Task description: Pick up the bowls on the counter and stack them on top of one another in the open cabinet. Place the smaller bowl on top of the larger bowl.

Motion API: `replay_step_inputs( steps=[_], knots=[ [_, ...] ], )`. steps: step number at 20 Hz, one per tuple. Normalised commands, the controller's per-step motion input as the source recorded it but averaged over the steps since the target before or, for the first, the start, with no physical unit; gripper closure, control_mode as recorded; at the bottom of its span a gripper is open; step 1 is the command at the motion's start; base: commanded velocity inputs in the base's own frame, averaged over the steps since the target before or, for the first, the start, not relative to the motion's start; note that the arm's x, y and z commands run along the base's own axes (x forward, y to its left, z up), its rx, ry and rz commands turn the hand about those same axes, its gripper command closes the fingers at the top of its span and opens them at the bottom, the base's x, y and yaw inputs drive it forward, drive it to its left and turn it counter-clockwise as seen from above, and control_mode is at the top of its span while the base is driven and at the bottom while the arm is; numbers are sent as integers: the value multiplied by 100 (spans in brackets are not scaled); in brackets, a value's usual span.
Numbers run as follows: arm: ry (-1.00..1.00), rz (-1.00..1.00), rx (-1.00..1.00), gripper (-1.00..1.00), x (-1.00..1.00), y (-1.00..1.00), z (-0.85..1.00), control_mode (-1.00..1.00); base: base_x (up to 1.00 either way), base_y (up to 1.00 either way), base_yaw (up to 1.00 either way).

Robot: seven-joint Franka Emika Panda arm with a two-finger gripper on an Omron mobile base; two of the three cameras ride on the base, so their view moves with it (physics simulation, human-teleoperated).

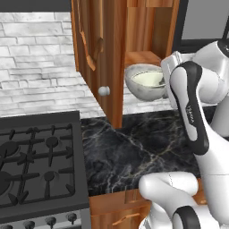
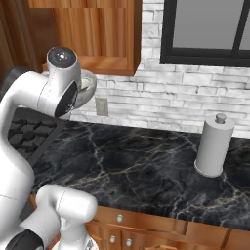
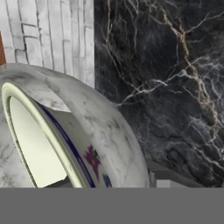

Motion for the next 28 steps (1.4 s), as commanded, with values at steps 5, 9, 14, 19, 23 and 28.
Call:
replay_step_inputs(
  steps=[5,9,14,19,23,28],
  knots=[
    [-6,-9,5,100,0,0,33,-100,0,0,0],
    [-7,-8,4,100,1,0,20,-100,0,0,0],
    [-7,-6,1,100,0,-2,15,-100,0,0,0],
    [-5,-5,0,100,0,-5,14,-100,0,0,0],
    [-1,-2,0,100,0,-2,18,-100,0,0,0],
    [0,0,0,100,1,0,19,-100,0,0,0]
  ],
)
